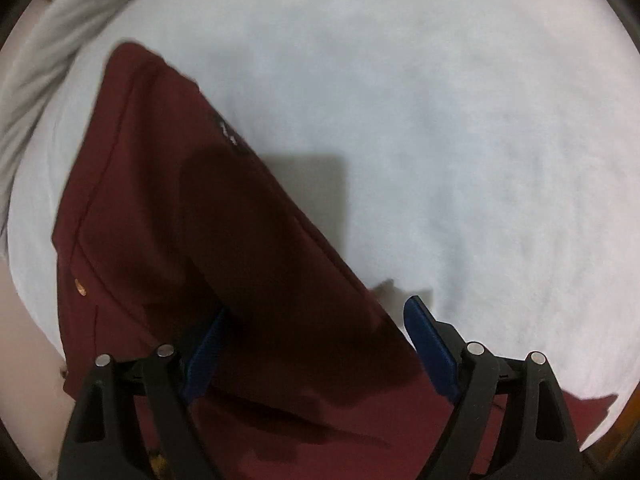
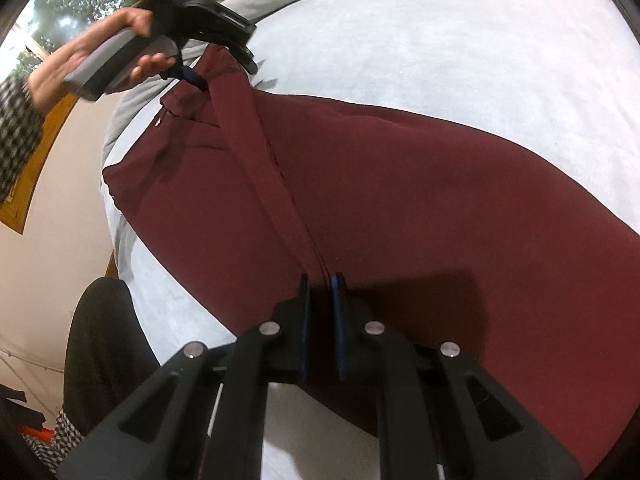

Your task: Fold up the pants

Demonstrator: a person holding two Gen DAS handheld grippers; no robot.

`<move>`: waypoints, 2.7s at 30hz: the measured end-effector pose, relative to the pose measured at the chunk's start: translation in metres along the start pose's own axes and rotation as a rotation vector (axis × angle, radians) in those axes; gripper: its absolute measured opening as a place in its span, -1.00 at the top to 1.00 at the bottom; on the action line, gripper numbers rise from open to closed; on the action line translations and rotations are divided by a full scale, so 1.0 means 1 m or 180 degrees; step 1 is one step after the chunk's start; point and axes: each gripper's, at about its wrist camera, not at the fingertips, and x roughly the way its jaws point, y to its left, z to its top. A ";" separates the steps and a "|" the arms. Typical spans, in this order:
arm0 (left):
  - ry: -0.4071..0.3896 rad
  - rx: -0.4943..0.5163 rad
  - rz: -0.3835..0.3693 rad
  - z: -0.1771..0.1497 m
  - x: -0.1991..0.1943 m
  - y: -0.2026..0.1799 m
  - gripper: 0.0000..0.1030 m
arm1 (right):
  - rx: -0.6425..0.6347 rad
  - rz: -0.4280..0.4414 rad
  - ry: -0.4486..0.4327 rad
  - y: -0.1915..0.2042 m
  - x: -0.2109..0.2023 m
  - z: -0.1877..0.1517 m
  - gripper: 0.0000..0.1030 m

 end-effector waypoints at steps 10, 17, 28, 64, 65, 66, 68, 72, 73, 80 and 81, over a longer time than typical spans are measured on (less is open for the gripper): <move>0.0055 -0.0394 -0.0267 -0.007 -0.001 0.012 0.51 | 0.0079 0.0072 -0.0028 -0.010 -0.007 0.001 0.79; -0.0651 -0.0311 -0.0487 -0.069 -0.048 0.019 0.71 | 0.0044 -0.0020 -0.0151 -0.009 -0.027 0.004 0.80; -0.1779 -0.0412 -0.0949 -0.217 -0.079 0.061 0.71 | 0.0042 -0.0122 -0.0247 -0.009 -0.054 -0.001 0.80; -0.1241 -0.1009 -0.2342 -0.268 0.035 0.086 -0.22 | 0.1167 0.0000 -0.0381 -0.084 -0.135 -0.094 0.04; -0.1183 -0.0933 -0.2433 -0.267 0.035 0.072 -0.22 | 0.1269 0.0007 -0.0432 -0.094 -0.143 -0.101 0.04; -0.1104 -0.0822 -0.2511 -0.265 0.036 0.055 -0.22 | 0.1351 0.0026 -0.0476 -0.101 -0.149 -0.107 0.04; -0.1013 -0.0672 -0.2577 -0.261 0.035 0.028 -0.22 | 0.1500 0.0017 -0.0578 -0.116 -0.163 -0.118 0.04; -0.0796 -0.0432 -0.2682 -0.245 0.036 -0.025 -0.22 | 0.1747 -0.0179 -0.0766 -0.143 -0.196 -0.135 -0.04; -0.0738 -0.0380 -0.2695 -0.245 0.037 -0.036 -0.22 | 0.1793 -0.0248 -0.0803 -0.149 -0.205 -0.139 -0.06; -0.0561 -0.0280 -0.2793 -0.243 0.046 -0.073 -0.22 | 0.2094 -0.0505 -0.0810 -0.198 -0.247 -0.174 -0.25; -0.0565 -0.0283 -0.2808 -0.241 0.047 -0.078 -0.22 | 0.2126 -0.0445 -0.0754 -0.203 -0.245 -0.177 -0.25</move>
